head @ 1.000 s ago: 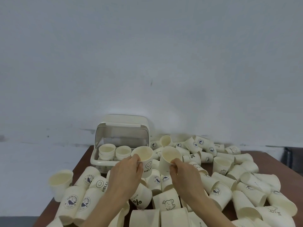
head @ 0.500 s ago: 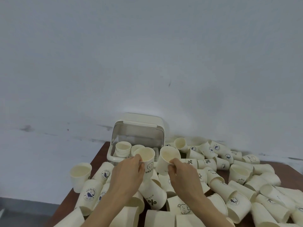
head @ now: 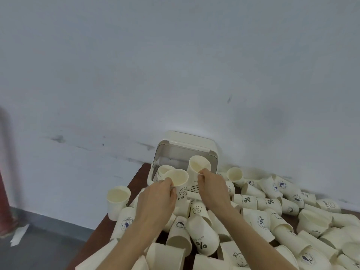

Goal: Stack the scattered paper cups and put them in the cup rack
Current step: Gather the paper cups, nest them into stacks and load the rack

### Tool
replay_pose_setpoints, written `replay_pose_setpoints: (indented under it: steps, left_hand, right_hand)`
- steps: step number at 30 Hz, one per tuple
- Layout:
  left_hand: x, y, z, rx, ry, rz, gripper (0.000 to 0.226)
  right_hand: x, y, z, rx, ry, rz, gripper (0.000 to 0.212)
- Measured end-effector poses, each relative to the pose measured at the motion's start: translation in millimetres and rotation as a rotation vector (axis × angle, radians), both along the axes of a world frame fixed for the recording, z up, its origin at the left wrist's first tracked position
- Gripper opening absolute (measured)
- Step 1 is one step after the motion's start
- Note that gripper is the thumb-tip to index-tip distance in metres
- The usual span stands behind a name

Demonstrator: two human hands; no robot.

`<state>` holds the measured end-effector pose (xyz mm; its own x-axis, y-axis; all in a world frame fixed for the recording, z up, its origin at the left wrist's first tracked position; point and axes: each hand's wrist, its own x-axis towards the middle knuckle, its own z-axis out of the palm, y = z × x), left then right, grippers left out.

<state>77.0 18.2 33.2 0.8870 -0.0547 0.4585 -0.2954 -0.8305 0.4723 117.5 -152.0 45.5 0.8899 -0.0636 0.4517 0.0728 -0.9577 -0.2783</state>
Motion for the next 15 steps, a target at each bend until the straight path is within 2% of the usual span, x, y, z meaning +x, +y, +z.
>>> replay_pose_setpoints:
  steps: [5,15]
  left_hand:
    - [11,18,0,-0.034,-0.009,0.04,0.022]
    - [26,38,-3,-0.04,-0.036,0.098,0.025]
  right_hand:
    - [30,8,-3,-0.035,0.011,0.0,0.029]
    - [64,7,-30,-0.095,0.24,-0.011,0.019]
